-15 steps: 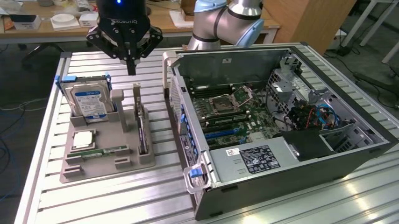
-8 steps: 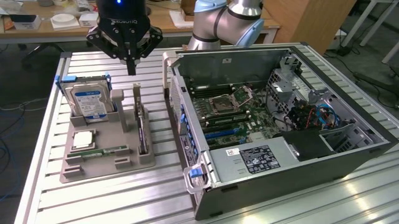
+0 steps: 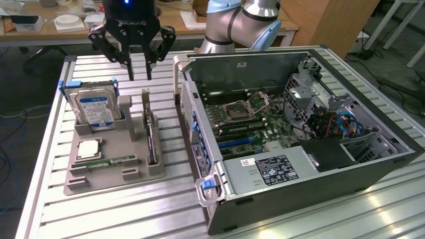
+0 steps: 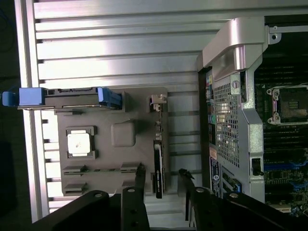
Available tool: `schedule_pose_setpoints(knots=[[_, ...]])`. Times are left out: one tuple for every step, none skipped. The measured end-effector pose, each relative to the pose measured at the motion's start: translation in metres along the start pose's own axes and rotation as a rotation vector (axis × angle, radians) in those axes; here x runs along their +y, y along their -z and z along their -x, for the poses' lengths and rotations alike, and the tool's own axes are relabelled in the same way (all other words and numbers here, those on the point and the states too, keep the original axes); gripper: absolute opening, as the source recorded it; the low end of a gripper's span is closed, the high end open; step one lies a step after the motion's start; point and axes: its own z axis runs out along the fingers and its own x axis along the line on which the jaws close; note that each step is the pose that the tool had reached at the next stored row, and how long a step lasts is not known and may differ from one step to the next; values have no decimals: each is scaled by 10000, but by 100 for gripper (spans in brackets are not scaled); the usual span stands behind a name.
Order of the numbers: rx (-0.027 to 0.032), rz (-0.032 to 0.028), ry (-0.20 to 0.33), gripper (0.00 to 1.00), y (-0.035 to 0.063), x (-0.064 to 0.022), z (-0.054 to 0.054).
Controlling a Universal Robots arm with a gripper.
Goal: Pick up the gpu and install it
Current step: 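Pick up the gpu and move the gpu toward the slot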
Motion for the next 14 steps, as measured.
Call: schedule_pose_setpoints(knots=[[0,1,0,41,0,0,0],[0,0,2,47,0,-3,0],[0,1,23,53,0,-15,-1],[0,0,66,53,1,-27,-2],[-1,0,107,53,2,-39,-3],[-1,1,146,59,1,-48,-10],[1,1,208,59,-2,-49,-15],[8,0,366,59,-9,-50,-15],[21,-1,545,59,-21,-50,-15],[42,-3,716,59,-35,-51,-15],[50,-4,840,59,-55,-52,-16],[53,-5,878,59,-72,-53,-16],[55,-5,891,59,-90,-56,-15],[53,-4,891,59,-108,-57,-16]])
